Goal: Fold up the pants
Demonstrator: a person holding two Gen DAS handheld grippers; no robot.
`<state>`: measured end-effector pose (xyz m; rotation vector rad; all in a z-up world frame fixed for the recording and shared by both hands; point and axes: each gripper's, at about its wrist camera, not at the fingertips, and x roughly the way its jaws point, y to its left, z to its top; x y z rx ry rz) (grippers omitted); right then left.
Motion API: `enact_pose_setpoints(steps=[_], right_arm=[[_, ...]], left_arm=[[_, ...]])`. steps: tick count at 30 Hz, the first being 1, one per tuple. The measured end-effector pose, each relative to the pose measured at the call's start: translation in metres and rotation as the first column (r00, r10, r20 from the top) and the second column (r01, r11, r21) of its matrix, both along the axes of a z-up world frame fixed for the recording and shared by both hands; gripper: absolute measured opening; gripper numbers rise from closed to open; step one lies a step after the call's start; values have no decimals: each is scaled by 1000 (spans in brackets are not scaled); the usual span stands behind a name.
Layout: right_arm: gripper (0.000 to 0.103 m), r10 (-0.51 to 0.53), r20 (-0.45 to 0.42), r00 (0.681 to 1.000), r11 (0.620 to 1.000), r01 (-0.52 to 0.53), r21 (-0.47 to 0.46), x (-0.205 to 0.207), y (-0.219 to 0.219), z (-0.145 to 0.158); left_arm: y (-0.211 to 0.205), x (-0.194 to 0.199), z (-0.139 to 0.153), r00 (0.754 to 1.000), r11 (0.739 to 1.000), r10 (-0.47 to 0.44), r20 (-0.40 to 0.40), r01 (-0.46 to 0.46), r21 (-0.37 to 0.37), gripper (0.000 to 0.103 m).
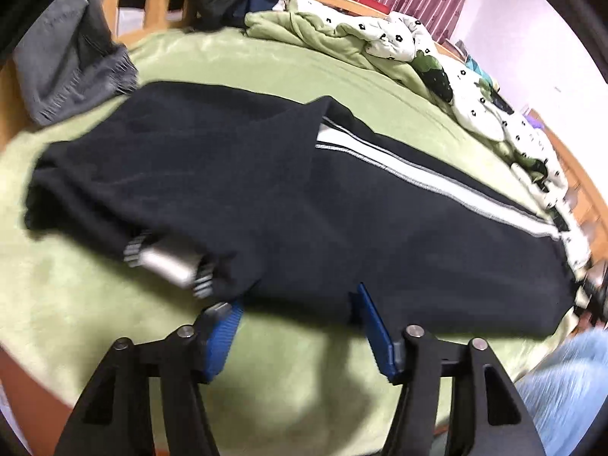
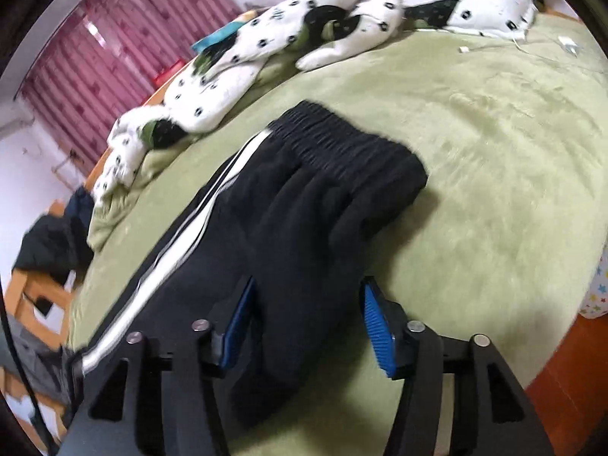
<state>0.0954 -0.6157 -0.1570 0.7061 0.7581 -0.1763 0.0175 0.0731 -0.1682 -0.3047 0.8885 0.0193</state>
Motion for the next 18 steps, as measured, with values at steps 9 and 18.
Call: enact_pose_setpoints(steps=[9, 18], right_arm=[[35, -80, 32, 996, 997, 79, 20, 32, -19, 16], [51, -46, -117, 992, 962, 13, -273, -6, 11, 18]], left_arm=[[31, -40, 21, 993, 994, 112, 34, -111, -14, 61], [18, -16, 29, 991, 997, 76, 109, -76, -6, 57]])
